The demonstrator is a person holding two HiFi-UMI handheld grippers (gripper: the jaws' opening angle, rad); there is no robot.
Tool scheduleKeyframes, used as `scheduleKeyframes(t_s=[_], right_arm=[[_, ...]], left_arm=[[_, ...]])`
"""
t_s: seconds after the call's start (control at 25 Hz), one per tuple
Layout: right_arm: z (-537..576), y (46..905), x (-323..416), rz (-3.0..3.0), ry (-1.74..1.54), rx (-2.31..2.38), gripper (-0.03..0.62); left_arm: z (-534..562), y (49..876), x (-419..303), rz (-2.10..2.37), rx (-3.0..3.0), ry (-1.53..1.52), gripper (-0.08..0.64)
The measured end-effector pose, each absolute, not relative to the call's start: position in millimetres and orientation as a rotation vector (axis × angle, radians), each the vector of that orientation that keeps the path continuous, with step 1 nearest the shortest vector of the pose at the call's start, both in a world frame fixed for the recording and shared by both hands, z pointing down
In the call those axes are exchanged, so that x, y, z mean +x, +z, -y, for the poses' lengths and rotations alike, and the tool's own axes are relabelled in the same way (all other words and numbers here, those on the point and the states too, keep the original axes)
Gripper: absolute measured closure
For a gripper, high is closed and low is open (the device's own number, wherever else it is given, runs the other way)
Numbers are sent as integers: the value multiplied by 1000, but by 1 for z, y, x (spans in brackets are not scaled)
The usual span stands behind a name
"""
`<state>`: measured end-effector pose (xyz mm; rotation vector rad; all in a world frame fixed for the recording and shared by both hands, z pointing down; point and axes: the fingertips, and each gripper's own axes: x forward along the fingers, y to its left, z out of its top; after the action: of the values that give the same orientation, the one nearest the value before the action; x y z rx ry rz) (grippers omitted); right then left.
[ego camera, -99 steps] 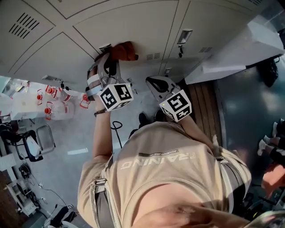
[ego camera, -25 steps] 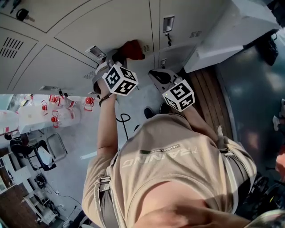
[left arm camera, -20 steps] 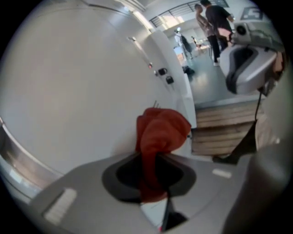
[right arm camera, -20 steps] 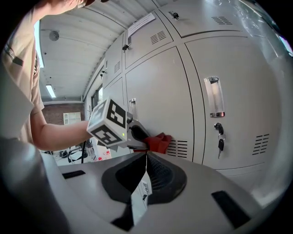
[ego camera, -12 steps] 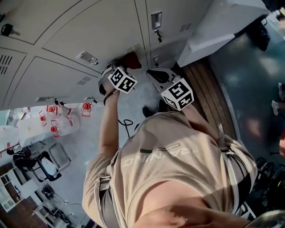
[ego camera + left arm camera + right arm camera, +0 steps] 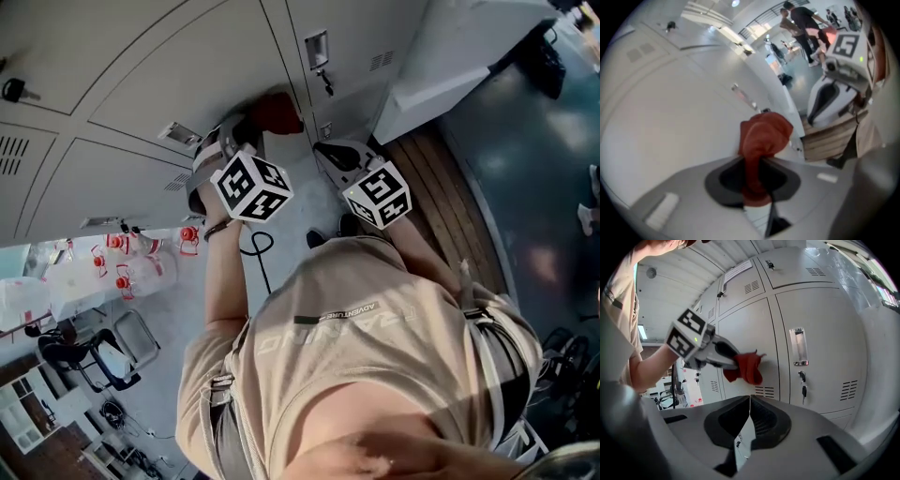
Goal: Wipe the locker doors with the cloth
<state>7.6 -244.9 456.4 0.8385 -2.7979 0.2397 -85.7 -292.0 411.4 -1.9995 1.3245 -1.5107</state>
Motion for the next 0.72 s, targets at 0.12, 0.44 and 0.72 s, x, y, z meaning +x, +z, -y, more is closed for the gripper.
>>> scheduleKeyframes(t_s=[0.12, 0.44, 0.72], right_arm=[[250, 452, 6, 2814, 234, 836, 577], [250, 441, -2, 2849, 188, 793, 577], [264, 435, 15, 2850, 173, 843, 577]], left_arm=[[291, 341, -79, -1360, -1868, -1418, 479], [301, 208, -64, -1412, -1652, -1195, 479], [322, 169, -64, -1444, -1579, -1179, 479]])
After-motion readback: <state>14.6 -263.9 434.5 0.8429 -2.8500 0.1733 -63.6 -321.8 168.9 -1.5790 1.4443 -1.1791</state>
